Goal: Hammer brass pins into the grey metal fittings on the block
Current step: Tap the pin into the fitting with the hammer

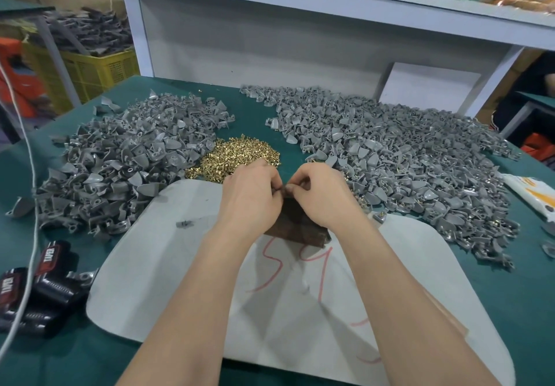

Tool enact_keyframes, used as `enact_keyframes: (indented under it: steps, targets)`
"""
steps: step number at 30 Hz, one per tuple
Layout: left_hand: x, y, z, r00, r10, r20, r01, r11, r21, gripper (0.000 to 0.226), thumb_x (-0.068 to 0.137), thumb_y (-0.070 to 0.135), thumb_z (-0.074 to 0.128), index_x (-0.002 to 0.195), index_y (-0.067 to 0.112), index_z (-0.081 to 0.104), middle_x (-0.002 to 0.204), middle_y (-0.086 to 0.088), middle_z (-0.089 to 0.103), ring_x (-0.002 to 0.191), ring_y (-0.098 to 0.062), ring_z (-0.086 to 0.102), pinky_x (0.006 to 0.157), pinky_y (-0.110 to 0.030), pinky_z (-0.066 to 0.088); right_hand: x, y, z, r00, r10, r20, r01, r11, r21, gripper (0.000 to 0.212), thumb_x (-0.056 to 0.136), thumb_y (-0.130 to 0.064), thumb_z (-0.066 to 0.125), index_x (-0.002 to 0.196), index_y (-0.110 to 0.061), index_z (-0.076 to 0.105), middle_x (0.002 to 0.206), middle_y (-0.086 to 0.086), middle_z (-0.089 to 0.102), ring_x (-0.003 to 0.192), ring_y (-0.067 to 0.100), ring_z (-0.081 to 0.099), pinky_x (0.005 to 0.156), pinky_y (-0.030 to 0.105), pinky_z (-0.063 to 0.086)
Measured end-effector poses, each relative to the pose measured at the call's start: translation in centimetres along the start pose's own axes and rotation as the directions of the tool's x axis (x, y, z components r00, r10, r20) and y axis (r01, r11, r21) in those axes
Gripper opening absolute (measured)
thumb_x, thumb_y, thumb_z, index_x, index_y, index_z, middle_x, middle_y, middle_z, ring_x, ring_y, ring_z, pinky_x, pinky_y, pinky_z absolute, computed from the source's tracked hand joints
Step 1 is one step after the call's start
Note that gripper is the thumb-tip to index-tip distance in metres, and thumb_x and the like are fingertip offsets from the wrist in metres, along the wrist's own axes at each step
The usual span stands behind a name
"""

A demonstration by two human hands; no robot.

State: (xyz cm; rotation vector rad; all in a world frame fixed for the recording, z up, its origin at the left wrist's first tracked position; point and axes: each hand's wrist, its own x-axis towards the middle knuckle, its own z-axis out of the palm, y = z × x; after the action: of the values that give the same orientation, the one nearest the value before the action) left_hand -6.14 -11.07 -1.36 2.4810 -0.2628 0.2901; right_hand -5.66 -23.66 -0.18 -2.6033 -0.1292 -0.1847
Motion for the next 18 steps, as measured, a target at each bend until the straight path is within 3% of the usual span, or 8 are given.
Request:
enact_keyframes:
  steps: [3, 5, 7, 9, 11, 15, 18]
  targets:
    - [0.0, 0.0, 0.0, 1.0, -0.001, -0.004, 0.001, 1.0, -0.005, 0.014, 0.087, 0.018, 0.062, 0.075, 0.024, 0.056, 0.094, 0.005, 0.055, 0.1, -0.025, 0.055, 0.089, -0.042, 0.044, -0.3, 0.8, -0.3, 0.999, 0.0, -0.033, 0.004, 0.993, 0.118, 0.014, 0.088, -0.02, 0.063, 0.101, -0.018, 0.07, 0.093, -0.004, 0.065, 0.088, 0.011, 0.058, 0.079, 0.021, 0.042]
    - [0.0, 0.0, 0.1, 1.0, -0.001, -0.005, 0.001, 1.0, -0.006, 0.015, 0.087, 0.019, 0.062, 0.075, 0.024, 0.055, 0.091, 0.007, 0.052, 0.099, -0.024, 0.055, 0.089, -0.042, 0.044, -0.5, 2.1, -1.4, 0.989, 0.083, -0.125, -0.058, 0.98, 0.192, 0.022, 0.089, -0.018, 0.061, 0.111, -0.018, 0.067, 0.103, -0.003, 0.066, 0.092, 0.01, 0.059, 0.085, 0.02, 0.042]
    - [0.0, -0.1, 0.1, 1.0, -0.003, -0.002, 0.003, 1.0, -0.011, 0.016, 0.088, 0.019, 0.061, 0.075, 0.024, 0.055, 0.093, 0.006, 0.053, 0.099, -0.024, 0.055, 0.09, -0.042, 0.044, -1.0, 4.0, -2.4, 0.966, 0.204, -0.162, -0.197, 0.979, 0.055, 0.023, 0.09, -0.025, 0.06, 0.11, -0.017, 0.065, 0.107, 0.002, 0.067, 0.093, 0.016, 0.059, 0.085, 0.025, 0.044]
    - [0.0, -0.1, 0.1, 1.0, -0.01, -0.003, 0.01, 1.0, -0.016, 0.016, 0.089, 0.02, 0.062, 0.075, 0.024, 0.055, 0.092, 0.007, 0.053, 0.099, -0.023, 0.055, 0.09, -0.042, 0.044, -1.6, 5.4, -2.7, 0.943, 0.33, -0.042, -0.332, 0.92, -0.207, 0.029, 0.087, -0.035, 0.061, 0.106, -0.013, 0.062, 0.105, 0.009, 0.065, 0.094, 0.027, 0.06, 0.084, 0.034, 0.049]
    - [0.1, -0.1, 0.2, 1.0, -0.013, -0.005, 0.013, 1.0, -0.014, 0.016, 0.088, 0.02, 0.062, 0.074, 0.024, 0.056, 0.092, 0.007, 0.054, 0.098, -0.023, 0.056, 0.089, -0.042, 0.045, -1.8, 5.8, -2.1, 0.928, 0.364, 0.078, -0.325, 0.894, -0.31, 0.026, 0.087, -0.029, 0.059, 0.105, -0.009, 0.061, 0.103, 0.012, 0.064, 0.093, 0.03, 0.06, 0.082, 0.037, 0.051]
    - [0.0, -0.2, 0.3, 1.0, -0.027, 0.005, 0.028, 0.998, -0.054, 0.013, 0.087, 0.02, 0.063, 0.076, 0.023, 0.058, 0.097, 0.003, 0.058, 0.097, -0.023, 0.058, 0.089, -0.043, 0.047, -1.2, 5.4, -1.5, 0.947, 0.301, 0.113, -0.252, 0.914, -0.317, 0.023, 0.092, -0.018, 0.048, 0.104, -0.004, 0.061, 0.102, 0.017, 0.065, 0.095, 0.033, 0.061, 0.076, 0.034, 0.048]
    - [0.0, -0.3, 0.3, 0.999, -0.032, 0.001, 0.033, 0.998, -0.057, 0.011, 0.087, 0.021, 0.064, 0.077, 0.023, 0.06, 0.097, 0.003, 0.058, 0.096, -0.022, 0.058, 0.089, -0.042, 0.047, -1.0, 5.9, -2.6, 0.938, 0.326, 0.121, -0.295, 0.93, -0.221, 0.025, 0.095, -0.021, 0.047, 0.101, -0.002, 0.061, 0.092, 0.016, 0.066, 0.082, 0.03, 0.063, 0.067, 0.033, 0.049]
